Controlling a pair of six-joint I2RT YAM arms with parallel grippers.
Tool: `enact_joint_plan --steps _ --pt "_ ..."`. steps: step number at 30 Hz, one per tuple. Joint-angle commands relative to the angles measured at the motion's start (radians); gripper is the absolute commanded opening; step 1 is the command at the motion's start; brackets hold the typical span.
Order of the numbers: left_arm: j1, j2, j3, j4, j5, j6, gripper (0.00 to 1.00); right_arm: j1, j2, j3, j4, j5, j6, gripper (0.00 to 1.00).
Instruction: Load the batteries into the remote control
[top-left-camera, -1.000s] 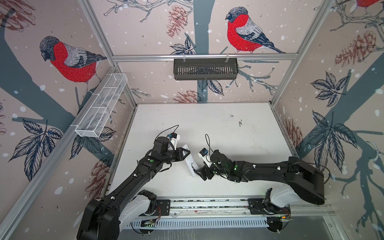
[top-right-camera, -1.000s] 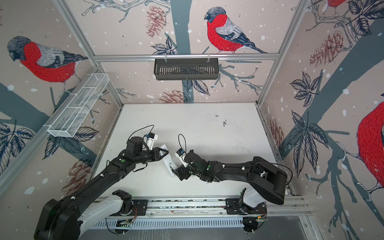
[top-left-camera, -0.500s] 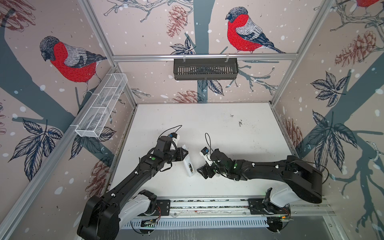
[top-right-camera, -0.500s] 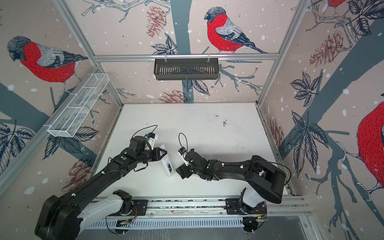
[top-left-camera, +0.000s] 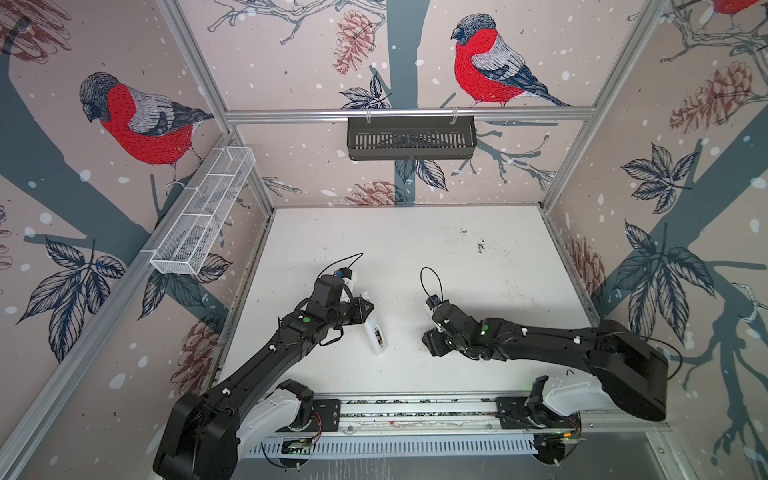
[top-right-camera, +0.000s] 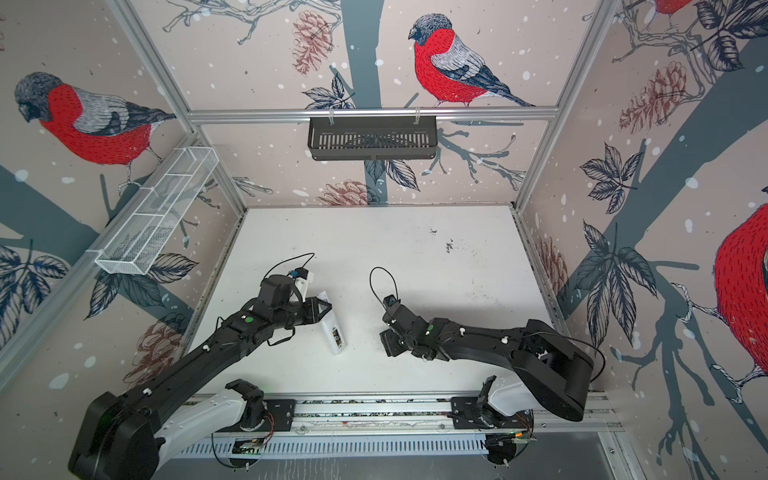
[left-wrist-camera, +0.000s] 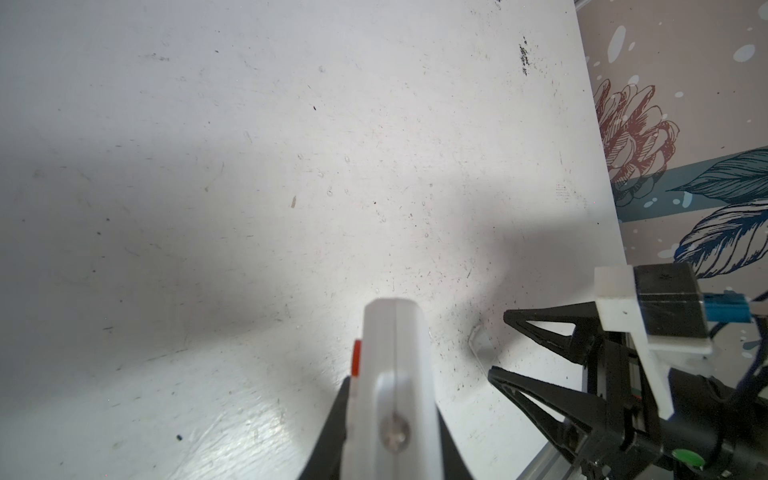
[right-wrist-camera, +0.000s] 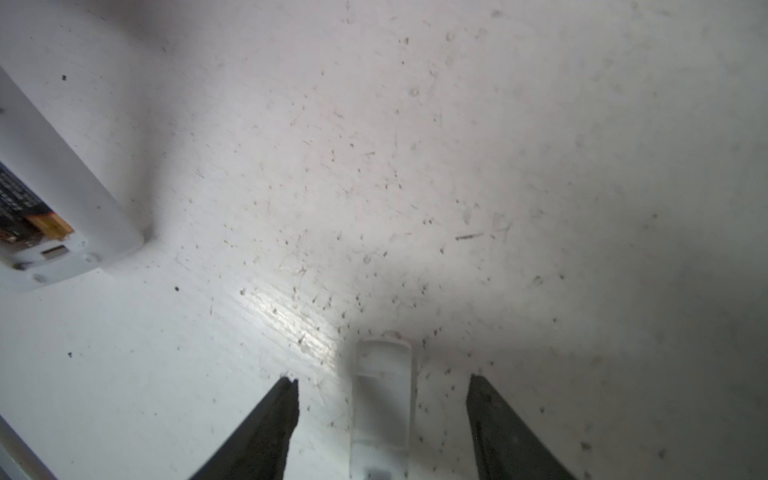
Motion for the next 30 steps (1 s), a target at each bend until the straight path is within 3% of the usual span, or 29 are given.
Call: enact_joint_plan --steps 1,7,15,20,23,30 --pt "0.0 -0.001 -0.01 0.059 0.057 -0.005 0.0 0.016 -0.039 -0.023 -0.075 0.016 0.059 0.6" --pt "0.001 0.06 -0.088 0.268 0.198 -0.101 0.0 0.067 -0.076 -0.046 -0.09 0.023 0.098 0.49" --pt "0.0 0.175 -0.1 0.3 0.149 -0.106 0.02 0.078 -0.026 -0.042 -0.063 0.032 0.097 0.41" --pt "0.022 0.265 -0.074 0.238 0.116 -0.083 0.29 0.082 -0.002 -0.038 -0.062 0.037 0.092 0.35" --pt "0.038 0.302 -0.084 0.261 0.122 -0.084 0.34 0.085 0.0 -0.035 -0.064 0.048 0.094 0.33" --pt "0.084 0.293 -0.105 0.267 0.095 -0.097 0.73 0.094 -0.009 -0.025 -0.067 0.058 0.084 0.27"
